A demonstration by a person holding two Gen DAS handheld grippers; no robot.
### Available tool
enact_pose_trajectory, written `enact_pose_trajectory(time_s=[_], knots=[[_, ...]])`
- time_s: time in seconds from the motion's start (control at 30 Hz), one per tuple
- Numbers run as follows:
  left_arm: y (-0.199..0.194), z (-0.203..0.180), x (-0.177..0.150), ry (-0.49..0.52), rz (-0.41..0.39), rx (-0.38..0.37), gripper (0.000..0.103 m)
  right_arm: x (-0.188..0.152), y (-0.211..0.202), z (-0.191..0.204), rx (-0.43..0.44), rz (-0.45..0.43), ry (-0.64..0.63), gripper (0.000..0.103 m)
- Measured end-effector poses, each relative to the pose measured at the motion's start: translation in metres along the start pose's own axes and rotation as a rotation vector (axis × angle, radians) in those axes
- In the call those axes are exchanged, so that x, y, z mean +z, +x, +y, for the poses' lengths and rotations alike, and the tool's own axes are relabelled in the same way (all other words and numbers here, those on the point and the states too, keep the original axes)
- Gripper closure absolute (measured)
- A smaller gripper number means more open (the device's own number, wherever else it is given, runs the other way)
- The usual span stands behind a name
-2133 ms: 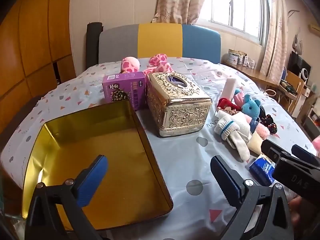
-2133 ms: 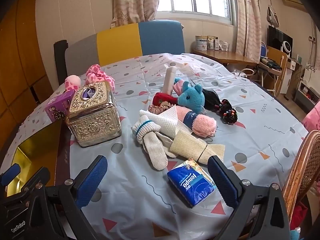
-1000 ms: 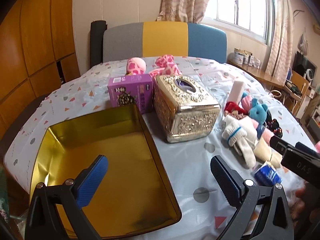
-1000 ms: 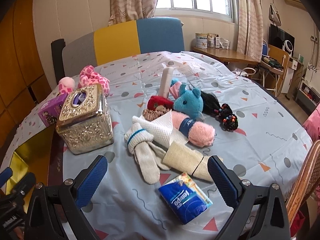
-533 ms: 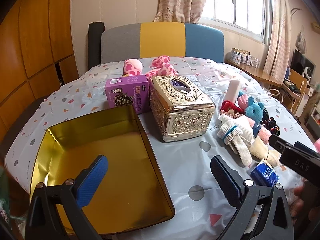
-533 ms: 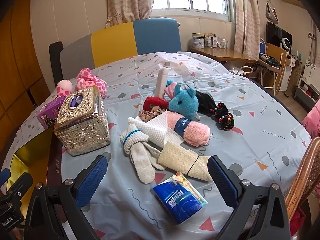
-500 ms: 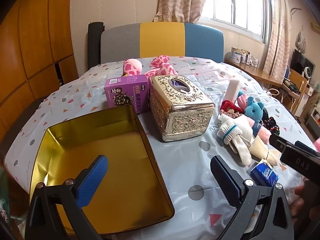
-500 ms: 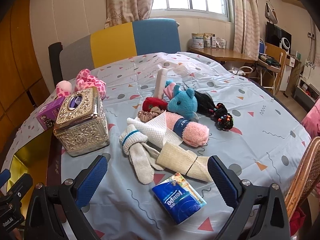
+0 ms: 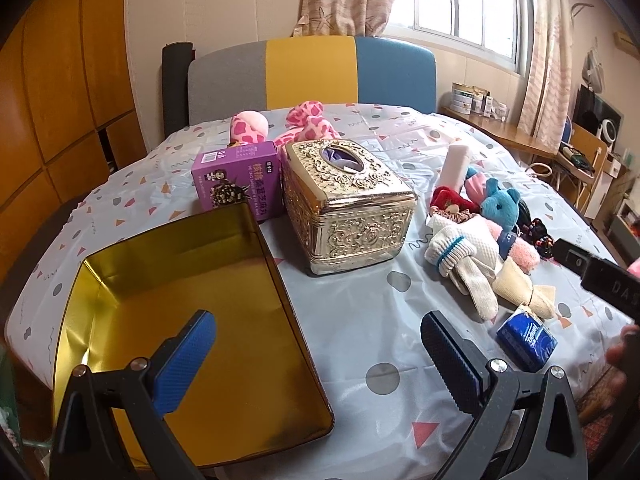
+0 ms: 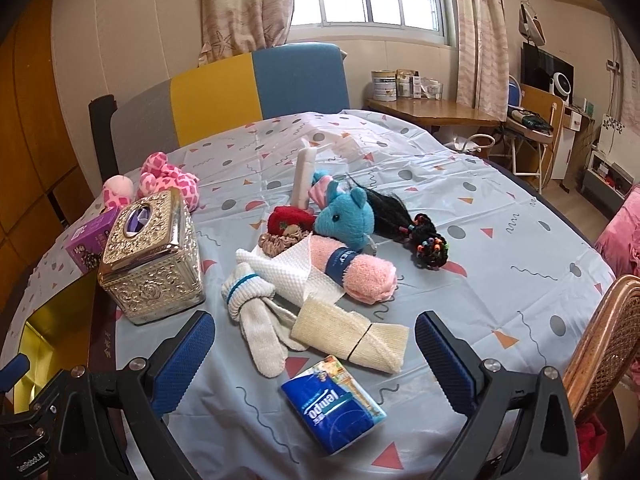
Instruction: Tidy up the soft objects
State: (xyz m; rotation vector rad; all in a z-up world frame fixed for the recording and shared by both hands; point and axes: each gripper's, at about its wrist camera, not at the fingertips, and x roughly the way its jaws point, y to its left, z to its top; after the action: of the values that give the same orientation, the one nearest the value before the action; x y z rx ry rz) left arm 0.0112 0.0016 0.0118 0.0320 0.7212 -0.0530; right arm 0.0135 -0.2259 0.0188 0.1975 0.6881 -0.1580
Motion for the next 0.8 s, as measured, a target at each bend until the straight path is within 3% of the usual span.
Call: enact_pose_trajectory(time_s=[0.53,0.63,0.8], knots=[[0.017,-0.039,0.01,0.092,0.036,-0.082,0.0,0.02,-0.017,-0.056,-0.02,-0.018,0.09,0.001],[0.027,-0.054,0.013,0.117,0.075,-0.129,0.0,0.025,-0.027,-0.069,-0.028,-0.031,0.097,0.001],[0.045,-0.092,0.012,0.141,0.186,-0.307,0.0,0.028,-0.041,-0.094,-0.046,-0.044,0.126,0.001]])
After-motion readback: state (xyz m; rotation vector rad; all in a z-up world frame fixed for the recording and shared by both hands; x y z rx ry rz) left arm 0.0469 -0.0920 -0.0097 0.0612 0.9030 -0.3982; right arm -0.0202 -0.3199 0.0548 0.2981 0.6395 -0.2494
